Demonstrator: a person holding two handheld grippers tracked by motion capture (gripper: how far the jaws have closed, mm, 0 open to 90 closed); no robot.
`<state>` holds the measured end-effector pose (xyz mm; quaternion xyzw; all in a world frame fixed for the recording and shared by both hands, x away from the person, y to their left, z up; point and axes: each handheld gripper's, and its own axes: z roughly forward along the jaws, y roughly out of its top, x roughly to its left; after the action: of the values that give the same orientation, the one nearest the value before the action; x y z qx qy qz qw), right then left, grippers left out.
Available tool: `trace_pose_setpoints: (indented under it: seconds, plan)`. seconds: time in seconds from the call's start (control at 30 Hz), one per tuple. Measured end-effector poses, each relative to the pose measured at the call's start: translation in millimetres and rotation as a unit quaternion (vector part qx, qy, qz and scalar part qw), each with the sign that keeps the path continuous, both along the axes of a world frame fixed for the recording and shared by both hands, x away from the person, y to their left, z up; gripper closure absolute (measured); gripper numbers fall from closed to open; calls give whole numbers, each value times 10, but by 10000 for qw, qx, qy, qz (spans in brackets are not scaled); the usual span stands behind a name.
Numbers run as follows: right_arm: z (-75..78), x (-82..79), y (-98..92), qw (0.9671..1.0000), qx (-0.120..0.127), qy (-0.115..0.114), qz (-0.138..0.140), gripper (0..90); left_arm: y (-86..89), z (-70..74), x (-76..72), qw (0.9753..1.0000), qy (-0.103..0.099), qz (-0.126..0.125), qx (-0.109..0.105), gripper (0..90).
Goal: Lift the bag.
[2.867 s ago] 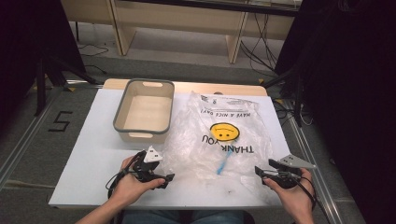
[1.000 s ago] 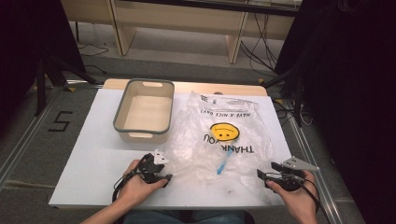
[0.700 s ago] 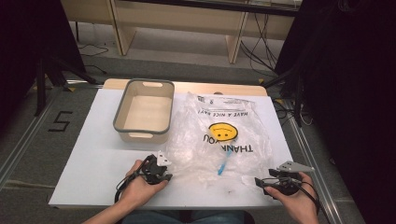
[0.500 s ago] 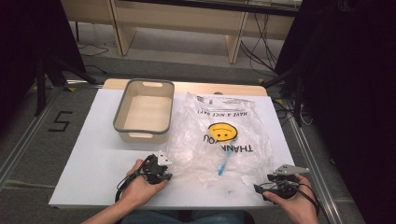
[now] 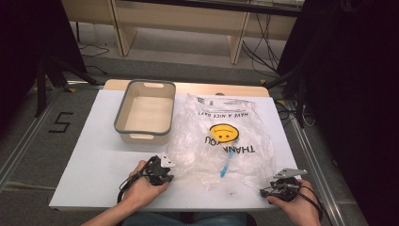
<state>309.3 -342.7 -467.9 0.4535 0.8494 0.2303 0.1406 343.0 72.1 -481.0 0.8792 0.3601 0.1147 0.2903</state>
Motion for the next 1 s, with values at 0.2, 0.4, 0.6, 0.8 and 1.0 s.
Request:
trace_pose_setpoints:
  seconds: [0.2,0.4,0.6,0.8,1.0]
  plan:
    - [6,25,-74,10000,25,-46,-18,660,3,-1,-5,10000,-32,-62,-2,872]
    - [3,49,-145,9999,123,-65,-75,807,42,-6,21,9998,70,-64,-174,876]
    - [11,49,-131,9998,146,-105,-51,892,85,-3,42,9993,59,-89,-352,881]
    - [98,28,-163,9983,410,-375,-198,894,123,128,22,9978,-323,-123,-573,882]
    - [203,6,-168,9946,553,-805,-338,896,192,253,33,9940,-742,-21,-806,883]
